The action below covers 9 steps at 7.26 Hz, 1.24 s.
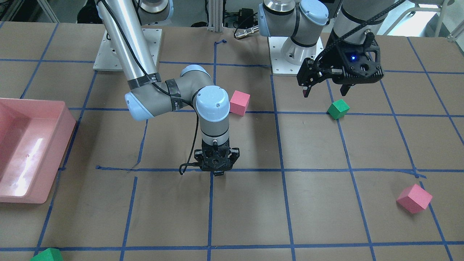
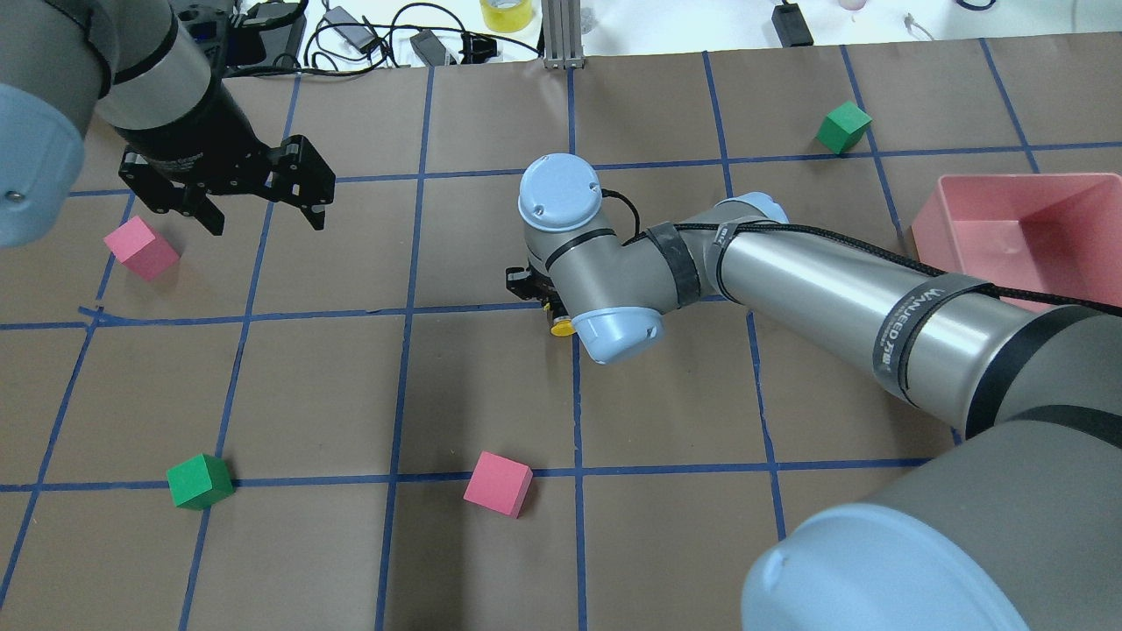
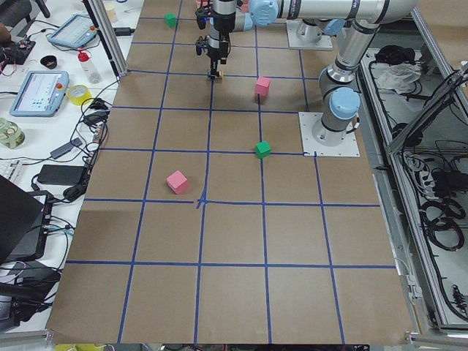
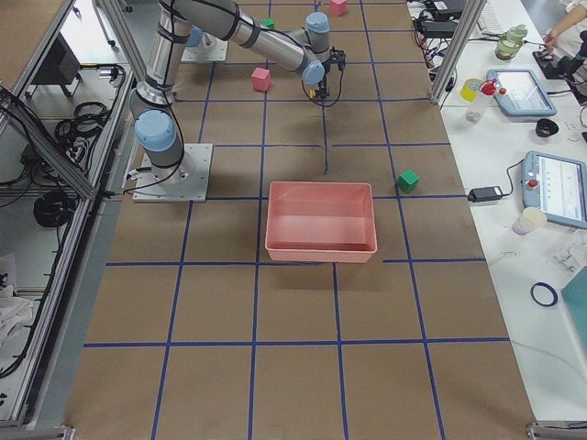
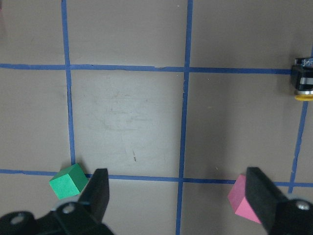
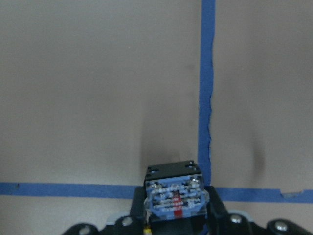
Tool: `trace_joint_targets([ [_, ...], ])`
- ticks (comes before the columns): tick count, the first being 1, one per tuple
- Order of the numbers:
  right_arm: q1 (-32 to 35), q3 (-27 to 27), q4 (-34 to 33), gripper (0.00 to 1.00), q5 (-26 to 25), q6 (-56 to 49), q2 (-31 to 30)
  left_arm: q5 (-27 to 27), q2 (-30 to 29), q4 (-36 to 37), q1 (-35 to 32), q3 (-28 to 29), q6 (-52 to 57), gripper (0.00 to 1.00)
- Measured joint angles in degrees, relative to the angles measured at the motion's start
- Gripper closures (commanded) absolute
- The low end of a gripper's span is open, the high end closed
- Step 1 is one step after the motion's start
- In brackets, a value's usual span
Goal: Align button upright
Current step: 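Carry the button with the right gripper to the table center, then set the button down on its side and raise the right gripper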
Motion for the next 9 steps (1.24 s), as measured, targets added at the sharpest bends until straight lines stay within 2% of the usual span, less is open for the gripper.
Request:
trace_joint_targets([
  [1,0.00,0.34,0.02,0.09,0.01,-0.14,-0.06,-0.06,0.00,0.00,0.02,-0.02,-0.11,0.00],
  [2,0.00,0.64,0.02,0.00,0.01,-0.39,-0.21,0.10,-0.01,-0.26,0.07,-0.02,-0.11,0.00],
  [4,-0.11,0.25,0.85,0.00,0.05,-1.95,-2.45,0.22,-0.05,-0.46,0.07,-0.09,-0.12,0.00],
  [5,-0.52,-0.67,3.86,0.00,0.18,-3.71,-5.18,0.23,-0.08,-0.48,0.07,-0.12,-0.02,0.00],
  [6,-1.41,-2.01,9.11,0.00,0.41,-5.71,-8.61,1.21,-0.04,-0.42,0.10,-0.08,0.29,0.00],
  [7,-3.53,-4.03,16.41,0.00,0.50,-8.35,-12.53,4.83,-0.05,-0.33,0.10,-0.01,0.74,0.00],
  [8,-6.67,-6.43,24.84,0.00,0.57,-11.30,-16.66,8.54,-0.17,-0.31,0.06,0.01,0.79,0.00],
  [9,-9.87,-8.67,33.74,0.00,0.29,-14.22,-21.04,8.95,-0.29,-0.35,0.01,0.00,0.48,0.00],
])
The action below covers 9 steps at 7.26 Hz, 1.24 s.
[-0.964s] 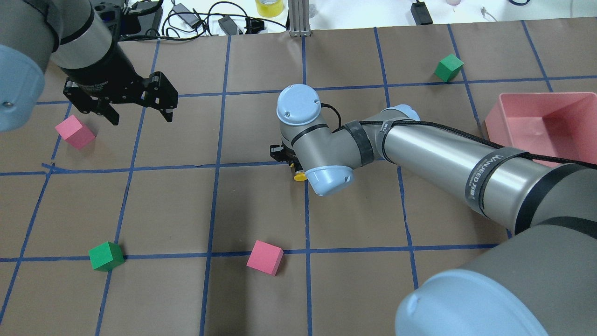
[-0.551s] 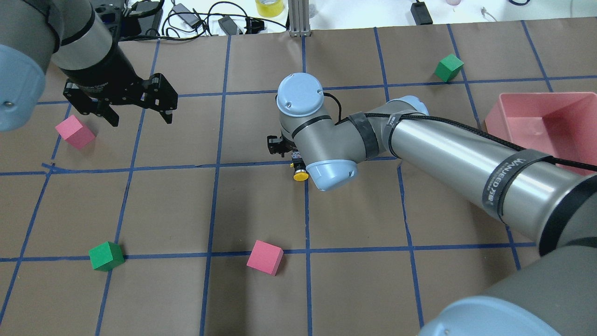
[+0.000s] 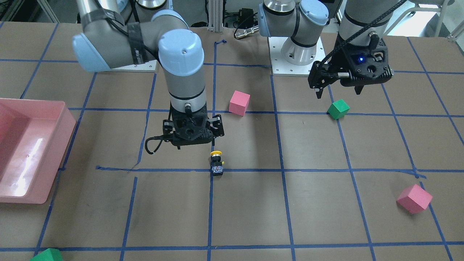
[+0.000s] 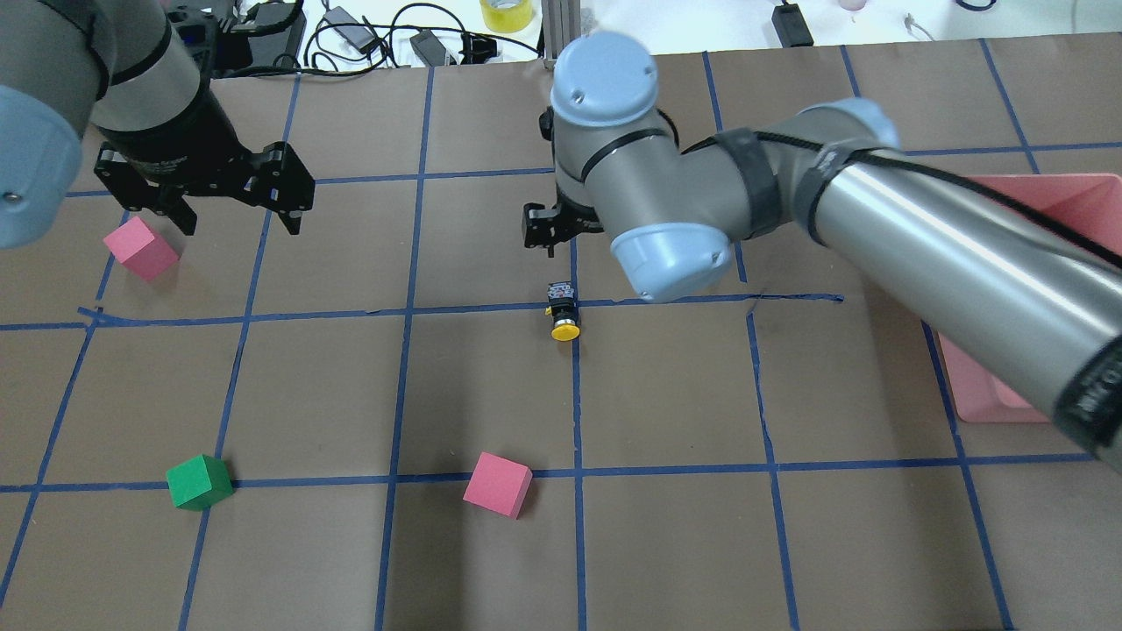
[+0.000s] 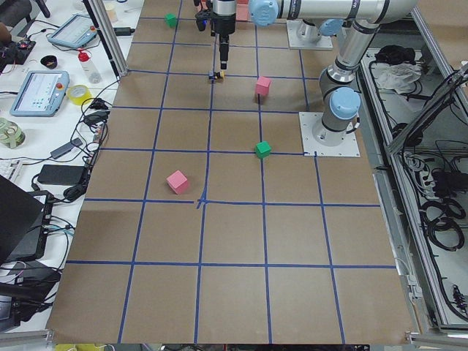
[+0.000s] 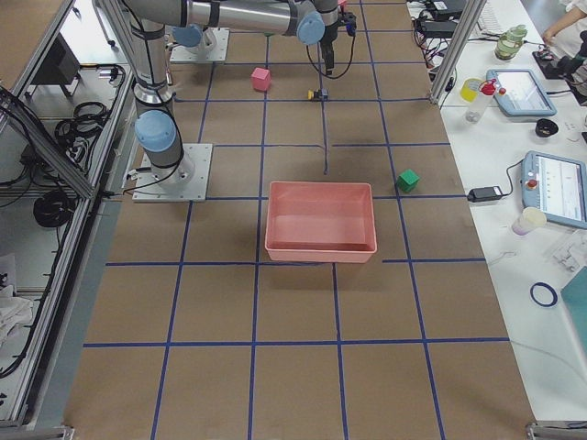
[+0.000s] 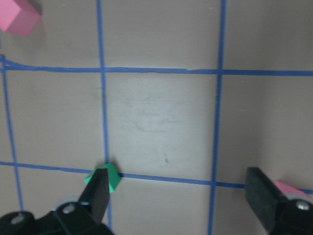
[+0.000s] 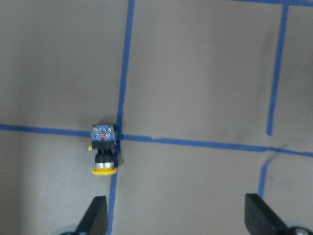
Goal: Align button upright
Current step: 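Set the button down on its side and raise the right gripper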
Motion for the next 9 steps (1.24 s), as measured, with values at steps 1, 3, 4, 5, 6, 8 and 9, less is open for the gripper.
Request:
trace_joint_targets([
  [1,-2.45,-1.40,8.50,0.00,-0.92,-3.15,-4.16,-2.34,-0.20,-0.03,-0.03,-0.10,-0.47,0.00],
  [3,-6.27,-2.17,17.82,0.00,-1.90,-7.00,-10.22,-5.75,-1.18,0.60,-0.45,-1.12,-2.18,0.00],
  [4,-7.16,-2.23,18.28,0.00,-1.90,-7.42,-11.71,-6.25,-2.01,1.86,-1.41,-1.72,-3.30,0.00],
  [5,-7.69,-2.25,17.02,0.00,-1.81,-7.53,-12.55,-7.25,-3.31,5.05,-3.16,-2.67,-5.47,0.00],
  [6,-8.11,-2.26,15.84,0.00,-1.69,-7.61,-12.85,-9.37,-5.14,10.90,-5.16,-4.76,-8.33,0.00],
  [8,-9.34,-2.27,14.76,0.00,-1.55,-9.05,-13.00,-13.68,-9.35,24.82,-8.94,-11.08,-11.02,0.00],
  [9,-10.53,-2.27,14.83,0.00,-1.55,-10.63,-13.06,-15.28,-11.55,30.71,-10.95,-13.59,-12.47,0.00],
])
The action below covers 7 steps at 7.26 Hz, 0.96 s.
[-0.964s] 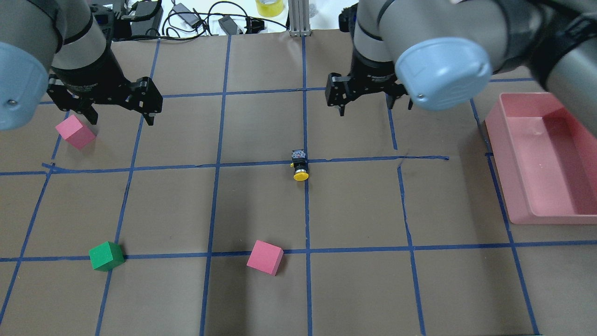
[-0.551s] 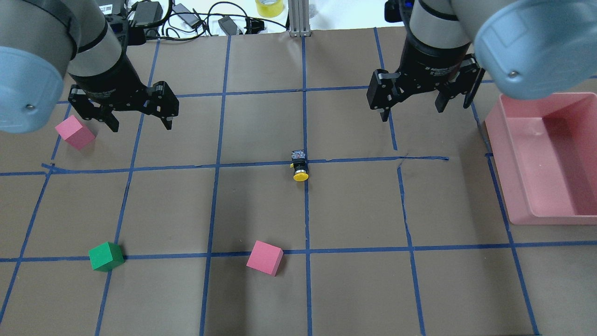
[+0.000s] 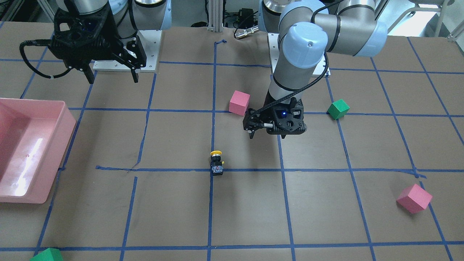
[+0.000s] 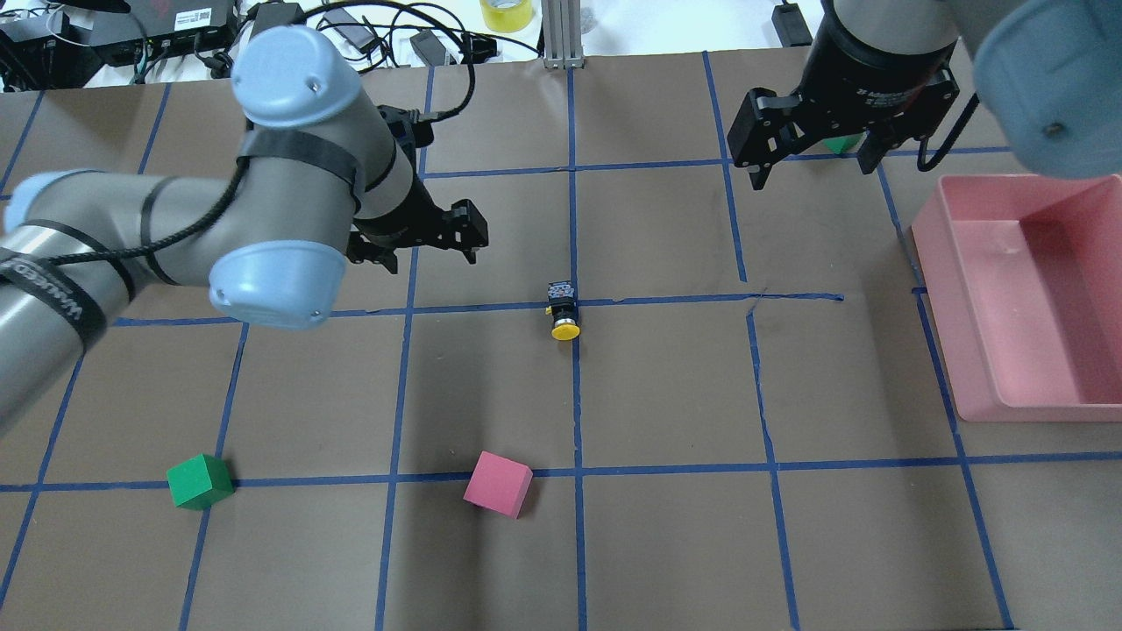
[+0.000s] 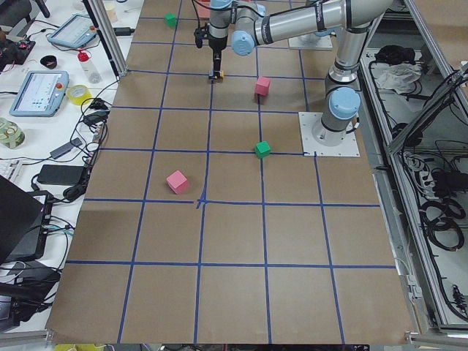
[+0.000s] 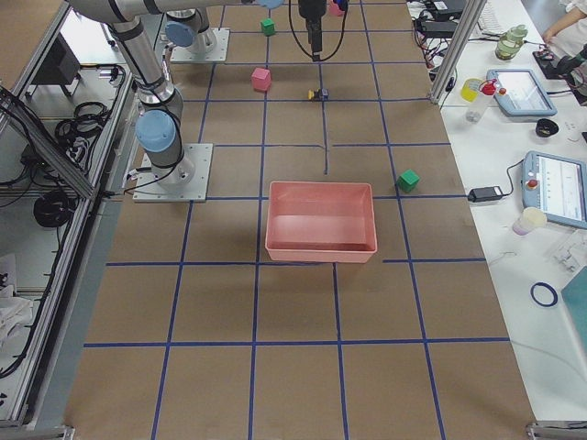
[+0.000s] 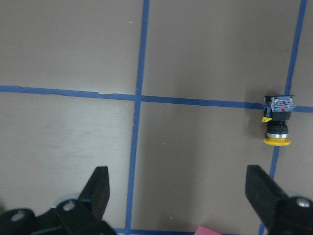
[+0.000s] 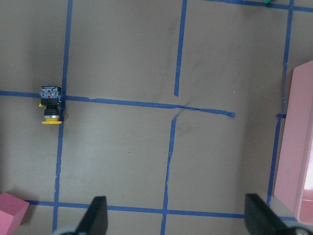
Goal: Align button upright
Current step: 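Set the button down on its side and raise the right gripper, then reach the left gripper to the lying button while the right gripper withdraws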
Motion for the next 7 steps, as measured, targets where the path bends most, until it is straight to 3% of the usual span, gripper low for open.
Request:
trace_joint_targets([
  [2,-1.98,0.00,0.44,0.00,0.04,-1.61,-0.14,-0.99,-4.37,8.13,-3.17,-1.89,-2.88,0.00],
  [7,-2.44,0.00,0.67,0.00,-0.44,-1.97,-0.26,-1.26,-14.01,18.57,-8.85,-2.08,-8.04,0.00],
])
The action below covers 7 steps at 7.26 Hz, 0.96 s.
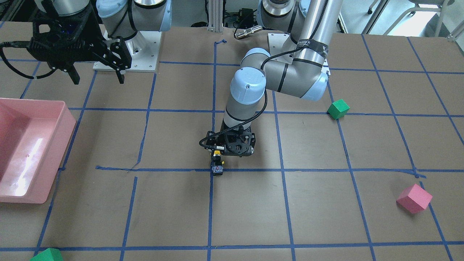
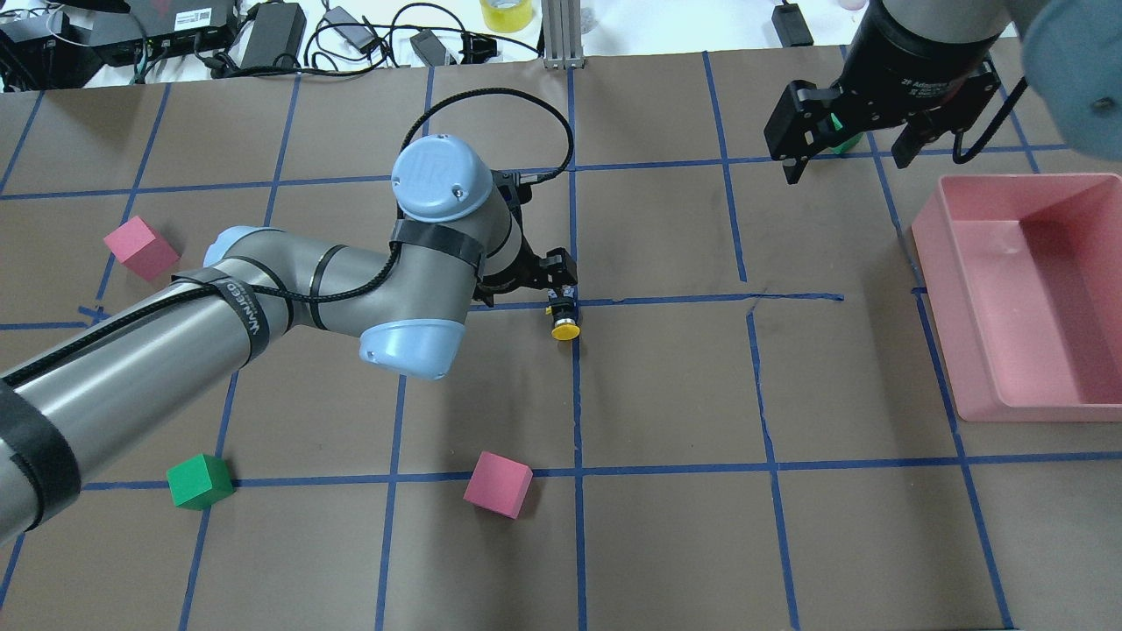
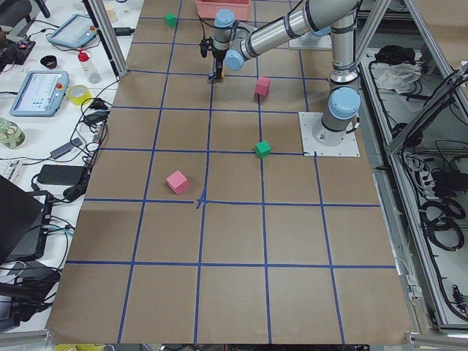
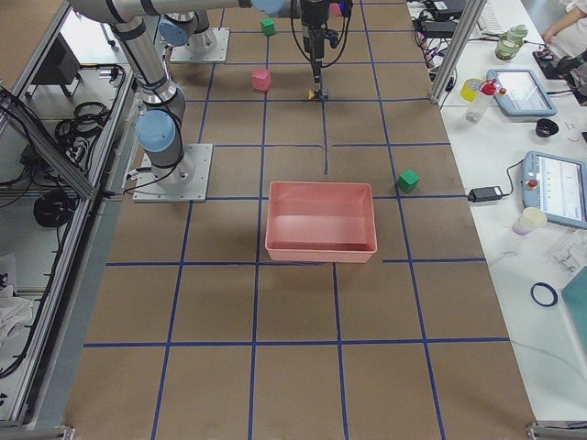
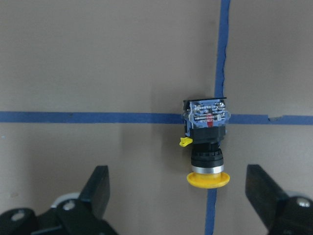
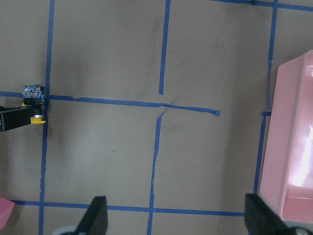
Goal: Align button upright
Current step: 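Reach the left gripper to the lying button while the right gripper withdraws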
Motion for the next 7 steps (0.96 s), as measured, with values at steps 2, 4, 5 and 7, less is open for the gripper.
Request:
trace_joint_targets([
  [2,0.02,0.02,0.00,0.00,-0.02,-0.08,-0.01,0.01,-2.77,2.71,-1.26,0.01,-0.16,0.07],
  [4,0.02,0.08,0.02,0.00,0.02,-0.02,-0.04,-0.05,-3.88,3.13,-2.28,0.03,-0.23,0.22],
  [5,0.01,0.08,0.02,0.00,0.04,0.00,-0.03,-0.07,-4.35,3.11,-2.41,0.07,-0.28,0.51],
  [7,0.00,0.09,0.02,0.00,0.04,0.01,-0.02,-0.08,-5.04,2.87,-2.47,0.28,-0.43,1.00],
])
